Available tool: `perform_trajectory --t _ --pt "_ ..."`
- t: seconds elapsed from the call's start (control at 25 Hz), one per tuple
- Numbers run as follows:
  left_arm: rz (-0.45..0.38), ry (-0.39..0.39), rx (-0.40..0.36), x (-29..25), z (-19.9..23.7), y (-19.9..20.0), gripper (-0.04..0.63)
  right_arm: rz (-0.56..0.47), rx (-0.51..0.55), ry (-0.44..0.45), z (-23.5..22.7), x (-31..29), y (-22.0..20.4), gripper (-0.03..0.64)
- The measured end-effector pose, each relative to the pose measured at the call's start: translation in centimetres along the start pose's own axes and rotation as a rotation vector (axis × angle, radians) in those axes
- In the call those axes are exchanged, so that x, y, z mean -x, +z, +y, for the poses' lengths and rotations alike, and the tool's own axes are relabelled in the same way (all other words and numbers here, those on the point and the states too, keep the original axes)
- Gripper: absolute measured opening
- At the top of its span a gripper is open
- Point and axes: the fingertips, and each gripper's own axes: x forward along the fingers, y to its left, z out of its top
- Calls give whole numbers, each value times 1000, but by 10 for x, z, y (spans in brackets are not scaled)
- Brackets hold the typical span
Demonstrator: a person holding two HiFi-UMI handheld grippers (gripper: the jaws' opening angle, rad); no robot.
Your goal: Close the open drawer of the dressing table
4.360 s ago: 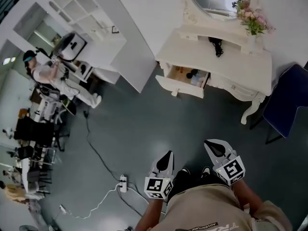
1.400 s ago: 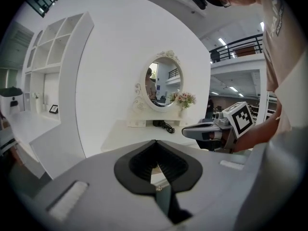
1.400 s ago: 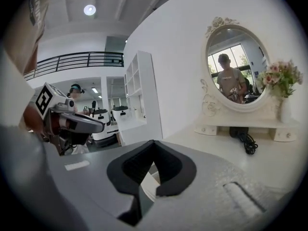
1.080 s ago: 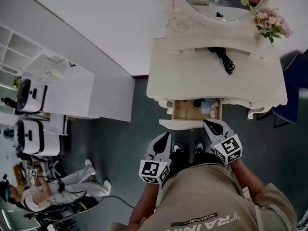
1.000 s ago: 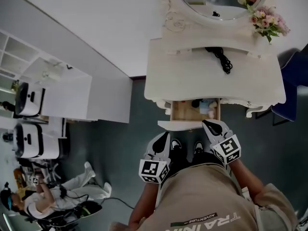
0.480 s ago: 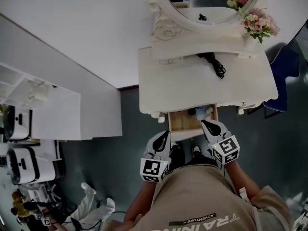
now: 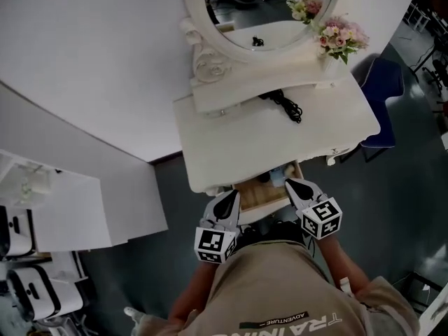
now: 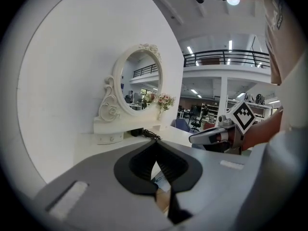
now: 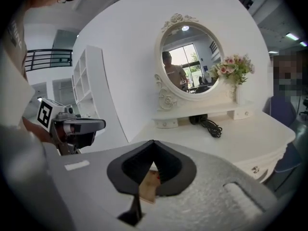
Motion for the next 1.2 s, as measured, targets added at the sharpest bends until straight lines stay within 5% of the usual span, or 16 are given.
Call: perform_trajectory --t 0.24,0.56,0.84,1.2 --pt "-1 -27 24 7 0 -9 17 104 -2 -80 -12 -1 -54 3" --pt "13 8 47 10 10 -6 17 315 -134 -128 -48 9 -155 3" --pt "69 27 77 -6 -8 -22 17 523 -177 -17 -46 13 -226 3" --pt "84 70 84 -7 -25 -16 17 687 -97 40 -55 -15 -255 3"
